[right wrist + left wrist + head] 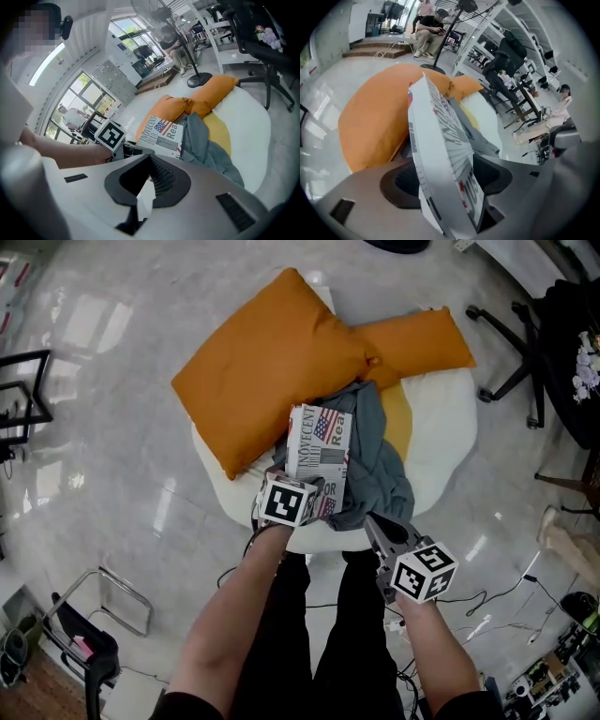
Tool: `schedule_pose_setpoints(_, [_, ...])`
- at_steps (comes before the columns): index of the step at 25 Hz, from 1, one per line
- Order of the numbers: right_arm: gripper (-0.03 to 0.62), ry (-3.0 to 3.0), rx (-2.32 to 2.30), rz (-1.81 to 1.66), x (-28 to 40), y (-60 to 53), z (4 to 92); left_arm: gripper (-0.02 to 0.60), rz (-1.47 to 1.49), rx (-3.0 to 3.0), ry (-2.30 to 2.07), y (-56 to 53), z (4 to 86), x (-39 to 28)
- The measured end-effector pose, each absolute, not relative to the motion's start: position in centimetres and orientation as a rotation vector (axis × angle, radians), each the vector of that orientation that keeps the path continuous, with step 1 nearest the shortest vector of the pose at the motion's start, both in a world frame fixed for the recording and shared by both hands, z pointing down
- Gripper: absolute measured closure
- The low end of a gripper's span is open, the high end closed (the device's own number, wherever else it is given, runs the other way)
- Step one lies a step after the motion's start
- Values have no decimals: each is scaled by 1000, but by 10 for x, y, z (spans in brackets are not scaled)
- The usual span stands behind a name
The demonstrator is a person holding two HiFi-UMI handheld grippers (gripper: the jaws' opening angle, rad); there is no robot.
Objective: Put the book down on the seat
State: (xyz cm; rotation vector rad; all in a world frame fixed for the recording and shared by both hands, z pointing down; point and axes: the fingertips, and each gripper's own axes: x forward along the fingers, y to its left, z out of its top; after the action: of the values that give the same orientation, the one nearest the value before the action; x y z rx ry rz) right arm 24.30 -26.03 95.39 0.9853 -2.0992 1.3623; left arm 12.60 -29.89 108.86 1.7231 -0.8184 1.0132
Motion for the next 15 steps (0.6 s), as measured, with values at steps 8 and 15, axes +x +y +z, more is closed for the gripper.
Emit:
schedule_pose_setpoints(8, [583, -2141, 975, 1314, 215, -271, 924, 247, 1163, 1680, -929, -289, 1070, 72])
schedule_pose_setpoints(15, [583, -2199, 1003, 1243, 180, -269, 831, 250, 920, 1787, -966, -281, 971, 60])
